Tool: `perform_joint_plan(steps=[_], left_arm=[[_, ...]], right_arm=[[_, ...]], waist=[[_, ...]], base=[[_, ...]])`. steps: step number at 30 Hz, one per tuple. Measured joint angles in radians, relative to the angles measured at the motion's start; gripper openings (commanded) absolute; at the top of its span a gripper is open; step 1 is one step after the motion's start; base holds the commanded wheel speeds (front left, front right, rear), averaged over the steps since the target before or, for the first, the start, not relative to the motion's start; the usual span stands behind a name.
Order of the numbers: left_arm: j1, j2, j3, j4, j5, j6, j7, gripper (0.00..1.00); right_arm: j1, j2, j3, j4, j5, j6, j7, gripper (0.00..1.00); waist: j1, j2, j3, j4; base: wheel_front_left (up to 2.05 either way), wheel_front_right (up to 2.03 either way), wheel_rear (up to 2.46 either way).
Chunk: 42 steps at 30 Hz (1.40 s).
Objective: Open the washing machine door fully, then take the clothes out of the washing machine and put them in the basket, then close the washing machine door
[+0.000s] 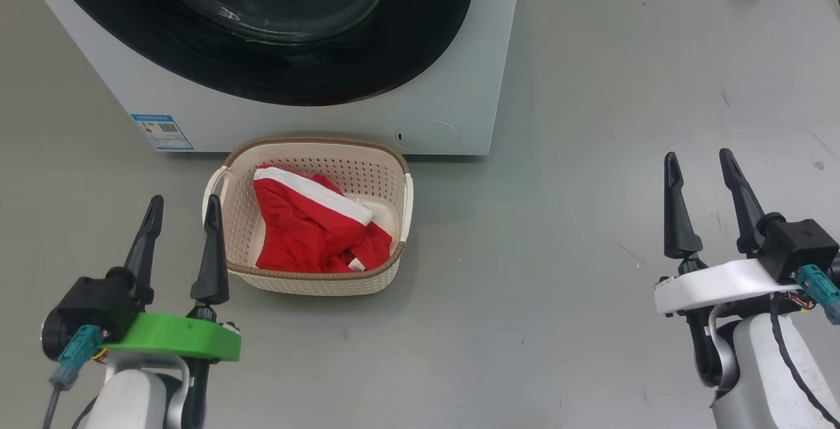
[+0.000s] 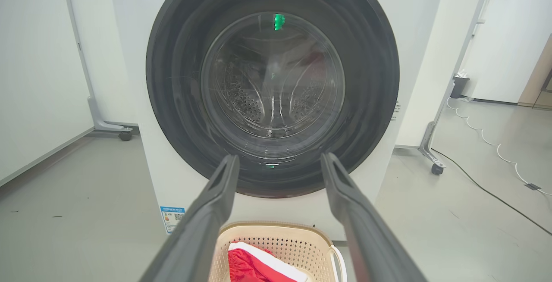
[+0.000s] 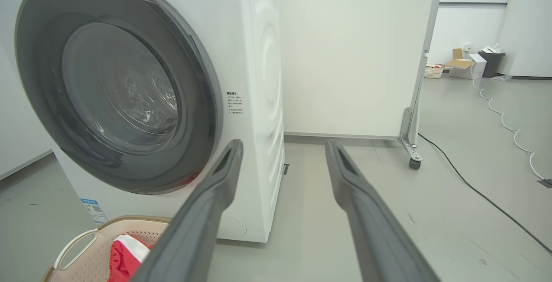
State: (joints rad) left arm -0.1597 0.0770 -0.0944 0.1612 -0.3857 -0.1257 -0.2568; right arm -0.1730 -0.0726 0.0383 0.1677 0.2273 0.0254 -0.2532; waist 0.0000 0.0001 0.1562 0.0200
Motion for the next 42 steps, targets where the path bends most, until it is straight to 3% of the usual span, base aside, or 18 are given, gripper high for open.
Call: perform_joint_plan(steps=[29, 30, 42], left_arm=[[0.014, 0.025, -0.041, -0.008, -0.038, 0.000, 0.000, 1.00], [0.018, 0.026, -0.041, -0.008, -0.039, 0.000, 0.000, 0.00], [0.067, -0.004, -0.054, 0.058, -0.076, 0.000, 0.001, 0.00]], right_arm=[[0.018, 0.010, -0.002, 0.000, -0.009, 0.017, 0.000, 1.00], [0.018, 0.010, -0.002, 0.000, -0.009, 0.017, 0.000, 0.00], [0.070, 0.033, -0.004, 0.081, 0.026, 0.017, 0.011, 0.00]], waist=[[0.0000, 0.0000, -0.018, 0.007], [0.0000, 0.0000, -0.019, 0.007], [0.0000, 0.0000, -0.022, 0.007]], base=[[0.00, 0.00, 0.00], [0.00, 0.00, 0.00], [0.00, 0.00, 0.00]])
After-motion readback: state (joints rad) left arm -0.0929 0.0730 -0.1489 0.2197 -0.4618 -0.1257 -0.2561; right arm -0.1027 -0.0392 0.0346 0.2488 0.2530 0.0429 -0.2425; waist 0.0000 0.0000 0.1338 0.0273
